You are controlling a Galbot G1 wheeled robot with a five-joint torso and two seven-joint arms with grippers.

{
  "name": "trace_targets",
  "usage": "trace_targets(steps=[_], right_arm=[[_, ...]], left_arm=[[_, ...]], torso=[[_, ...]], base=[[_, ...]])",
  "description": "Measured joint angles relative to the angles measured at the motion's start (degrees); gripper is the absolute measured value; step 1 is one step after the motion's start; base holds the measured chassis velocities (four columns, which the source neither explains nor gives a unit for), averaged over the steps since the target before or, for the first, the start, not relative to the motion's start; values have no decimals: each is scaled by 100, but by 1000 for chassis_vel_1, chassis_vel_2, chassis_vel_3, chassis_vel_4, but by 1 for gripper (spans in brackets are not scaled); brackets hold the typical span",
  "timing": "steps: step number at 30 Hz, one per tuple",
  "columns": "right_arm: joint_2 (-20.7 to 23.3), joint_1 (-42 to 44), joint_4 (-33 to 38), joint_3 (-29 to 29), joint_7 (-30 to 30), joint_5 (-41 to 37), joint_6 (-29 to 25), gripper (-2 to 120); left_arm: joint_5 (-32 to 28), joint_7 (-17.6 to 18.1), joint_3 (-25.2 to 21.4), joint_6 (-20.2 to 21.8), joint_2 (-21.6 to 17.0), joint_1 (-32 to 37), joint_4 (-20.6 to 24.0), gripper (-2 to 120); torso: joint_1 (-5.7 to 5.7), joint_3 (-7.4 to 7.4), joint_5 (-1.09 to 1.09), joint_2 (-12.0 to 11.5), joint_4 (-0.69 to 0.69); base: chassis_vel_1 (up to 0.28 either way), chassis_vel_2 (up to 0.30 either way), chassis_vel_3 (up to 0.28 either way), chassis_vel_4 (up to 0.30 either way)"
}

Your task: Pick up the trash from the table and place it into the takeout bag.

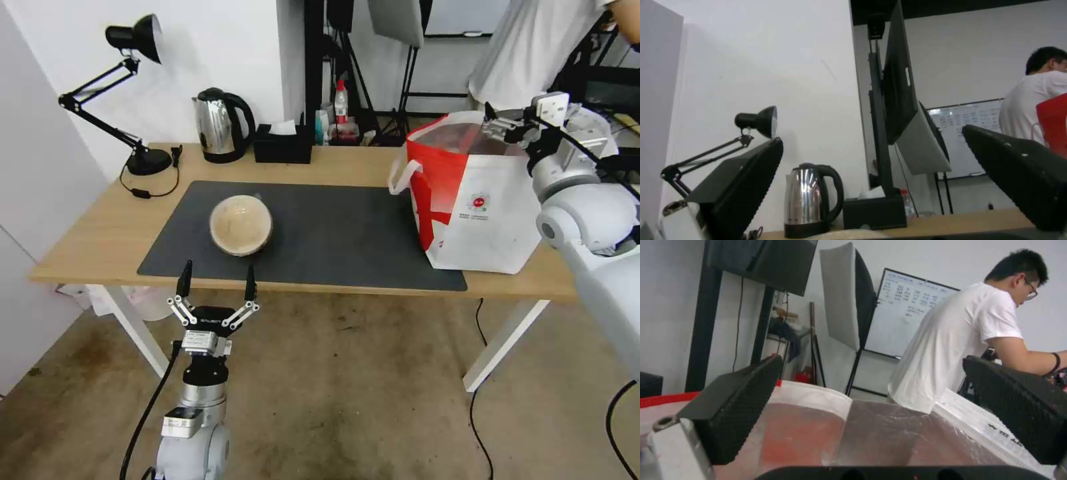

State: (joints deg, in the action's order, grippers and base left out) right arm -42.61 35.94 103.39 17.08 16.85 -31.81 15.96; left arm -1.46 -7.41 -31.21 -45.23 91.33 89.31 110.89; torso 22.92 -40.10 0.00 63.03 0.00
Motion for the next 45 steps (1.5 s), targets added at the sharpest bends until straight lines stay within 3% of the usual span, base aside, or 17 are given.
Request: trace_targets(steps=[24,31,37,45], right_arm=[[166,414,1100,385,-36,-28,-477,100],[93,1284,1655,884,-172,248,-1005,100],[-224,2250,2210,1153,-200,664,-1535,100],[-766,2839,2452,943,-193,1125,-2078,100]], left_arm=[[-22,9,-36,130,-2,-116,73,100],[-25,9,-33,171,-3,-127,127,100],[-18,8,-36,244,-5,-71,267,100],[26,7,-18,259,-4,-19,366,100]], torso=[[0,0,-1,-1,0],[1,0,-1,-1,0],[0,0,-1,0,-1],[0,0,-2,0,0]], base=[[0,0,0,0],[0,0,0,0],[0,0,0,0],[0,0,0,0]])
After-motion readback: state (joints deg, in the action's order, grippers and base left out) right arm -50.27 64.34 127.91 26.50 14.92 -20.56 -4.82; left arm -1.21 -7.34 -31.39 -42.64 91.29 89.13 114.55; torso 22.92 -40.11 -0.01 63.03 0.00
